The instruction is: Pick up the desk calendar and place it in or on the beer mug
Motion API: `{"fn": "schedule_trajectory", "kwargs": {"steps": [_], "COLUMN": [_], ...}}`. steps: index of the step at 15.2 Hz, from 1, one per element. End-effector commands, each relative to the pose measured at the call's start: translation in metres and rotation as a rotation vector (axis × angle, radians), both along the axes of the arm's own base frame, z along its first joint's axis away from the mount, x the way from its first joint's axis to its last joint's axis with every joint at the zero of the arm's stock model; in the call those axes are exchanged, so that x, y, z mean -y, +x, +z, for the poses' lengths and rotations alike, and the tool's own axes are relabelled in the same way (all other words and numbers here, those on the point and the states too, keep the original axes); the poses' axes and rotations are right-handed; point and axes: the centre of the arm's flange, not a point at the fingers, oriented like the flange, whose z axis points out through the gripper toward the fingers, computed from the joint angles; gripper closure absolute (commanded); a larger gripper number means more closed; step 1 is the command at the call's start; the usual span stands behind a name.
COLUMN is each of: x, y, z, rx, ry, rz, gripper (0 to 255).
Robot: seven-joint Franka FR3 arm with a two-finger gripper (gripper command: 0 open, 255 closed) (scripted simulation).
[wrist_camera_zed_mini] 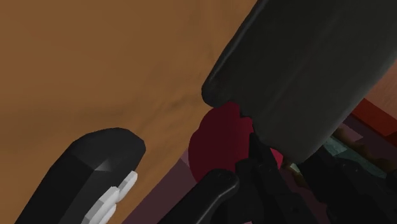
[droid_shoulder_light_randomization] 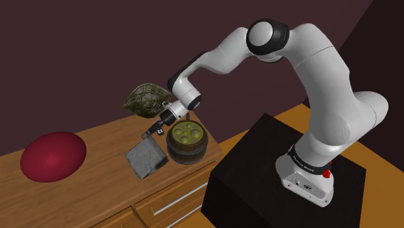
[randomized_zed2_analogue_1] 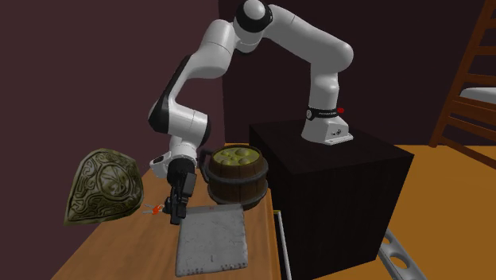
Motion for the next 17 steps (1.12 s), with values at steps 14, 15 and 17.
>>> {"fn": "schedule_trajectory", "kwargs": {"steps": [14, 15, 17], "x": [-0.008, -0.008, -0.008], "y": [-0.001, -0.001, -0.001], "z": [0.03, 0.036, 0.046], "rx": [-0.019, -0.019, -0.019], "ry": [0.004, 0.004, 0.004], "rz": [0.013, 0.013, 0.013], "gripper": [255, 255, 255]}}
